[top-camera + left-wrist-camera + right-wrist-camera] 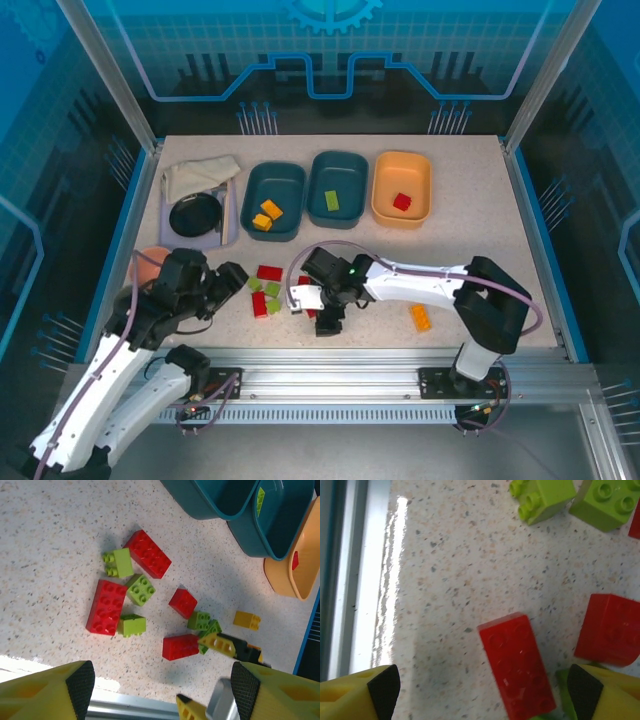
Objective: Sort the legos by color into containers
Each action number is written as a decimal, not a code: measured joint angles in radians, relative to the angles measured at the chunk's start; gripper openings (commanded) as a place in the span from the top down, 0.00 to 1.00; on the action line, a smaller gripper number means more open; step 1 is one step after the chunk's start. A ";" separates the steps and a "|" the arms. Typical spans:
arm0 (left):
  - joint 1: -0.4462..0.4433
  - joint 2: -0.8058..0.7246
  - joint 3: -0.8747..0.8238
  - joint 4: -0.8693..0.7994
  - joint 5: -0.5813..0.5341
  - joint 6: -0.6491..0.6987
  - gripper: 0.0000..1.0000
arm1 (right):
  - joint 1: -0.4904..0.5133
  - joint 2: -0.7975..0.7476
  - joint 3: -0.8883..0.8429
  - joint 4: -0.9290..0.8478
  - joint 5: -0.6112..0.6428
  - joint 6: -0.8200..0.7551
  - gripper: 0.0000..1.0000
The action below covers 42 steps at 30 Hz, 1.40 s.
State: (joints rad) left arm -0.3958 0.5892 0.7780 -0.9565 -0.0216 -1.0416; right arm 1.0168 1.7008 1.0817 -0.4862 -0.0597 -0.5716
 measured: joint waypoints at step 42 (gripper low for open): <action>-0.003 0.092 0.010 0.095 0.081 0.025 0.24 | -0.117 0.075 0.226 -0.114 -0.079 0.141 0.65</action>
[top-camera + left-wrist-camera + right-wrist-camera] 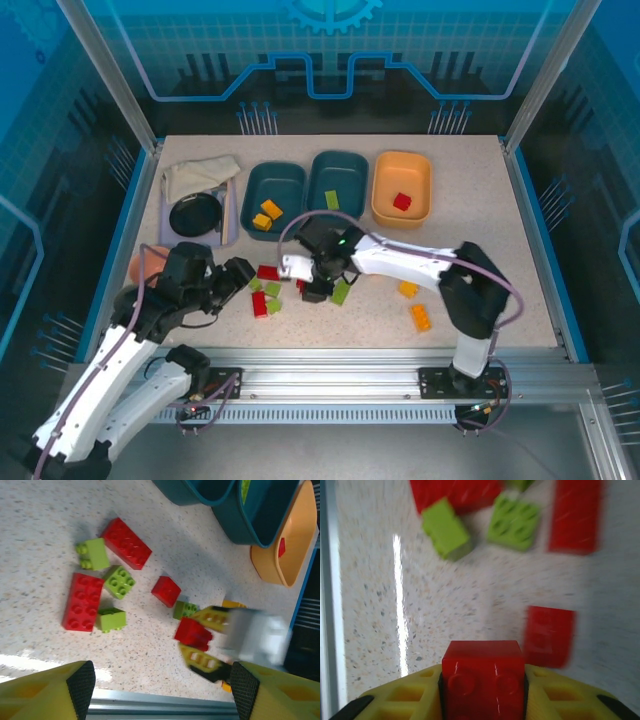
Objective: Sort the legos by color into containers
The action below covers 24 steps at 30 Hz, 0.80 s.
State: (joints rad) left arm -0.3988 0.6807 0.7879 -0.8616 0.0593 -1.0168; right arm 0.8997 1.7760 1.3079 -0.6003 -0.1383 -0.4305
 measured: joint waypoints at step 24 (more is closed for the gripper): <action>-0.164 0.787 0.586 0.317 0.070 0.156 0.24 | -0.690 0.241 0.316 -0.011 0.106 0.450 0.66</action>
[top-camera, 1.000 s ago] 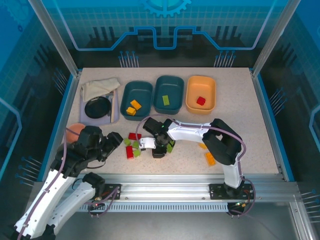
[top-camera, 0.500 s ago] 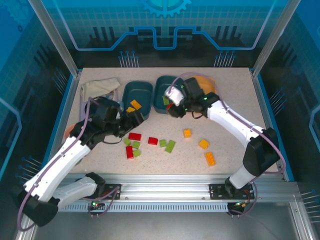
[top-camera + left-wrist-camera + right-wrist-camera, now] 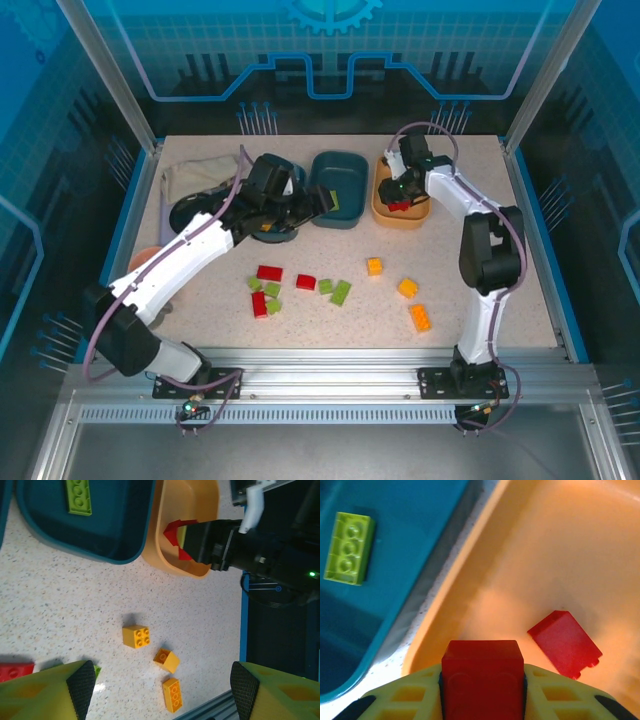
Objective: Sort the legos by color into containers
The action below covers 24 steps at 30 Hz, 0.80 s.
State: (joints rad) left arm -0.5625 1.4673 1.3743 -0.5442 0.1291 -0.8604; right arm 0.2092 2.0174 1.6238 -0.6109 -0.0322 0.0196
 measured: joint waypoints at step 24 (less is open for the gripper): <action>-0.009 0.074 0.090 -0.166 -0.090 -0.004 0.25 | -0.004 0.107 0.138 -0.084 -0.053 0.115 0.43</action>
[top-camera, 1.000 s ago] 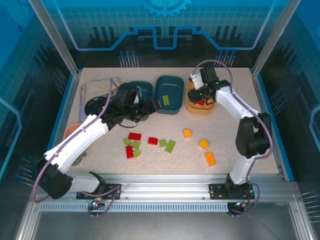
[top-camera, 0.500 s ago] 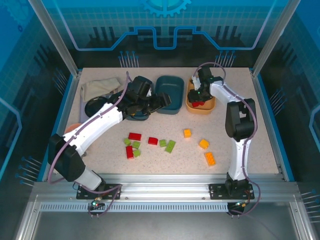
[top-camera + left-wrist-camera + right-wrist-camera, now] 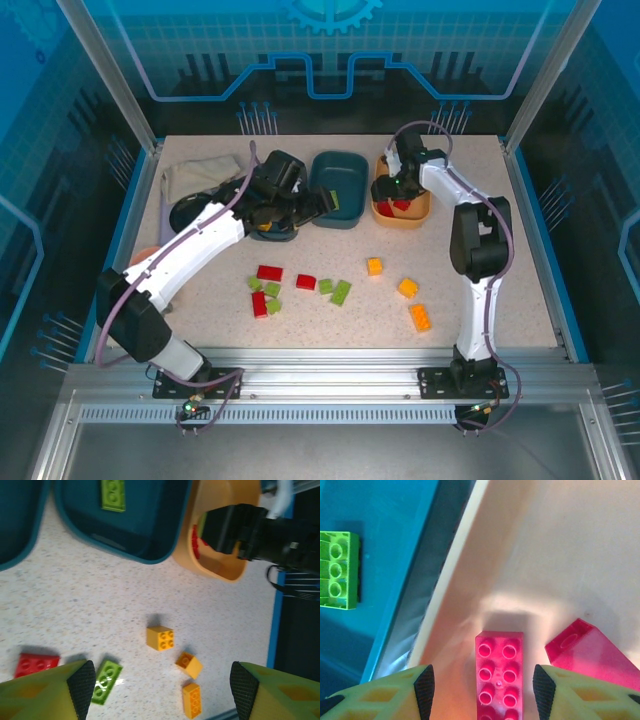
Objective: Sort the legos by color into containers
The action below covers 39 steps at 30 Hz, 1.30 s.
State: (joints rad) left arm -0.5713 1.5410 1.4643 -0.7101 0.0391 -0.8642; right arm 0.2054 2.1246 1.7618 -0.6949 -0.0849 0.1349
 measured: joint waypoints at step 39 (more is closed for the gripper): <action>0.307 -0.051 -0.583 -0.039 0.036 -0.043 0.52 | 0.626 -0.829 -0.996 0.644 -0.125 0.206 0.02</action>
State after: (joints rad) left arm -0.2642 1.4899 0.8818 -0.7494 0.0750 -0.9073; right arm 0.8314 1.2961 0.7654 -0.0509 -0.2100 0.3408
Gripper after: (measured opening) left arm 0.506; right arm 0.980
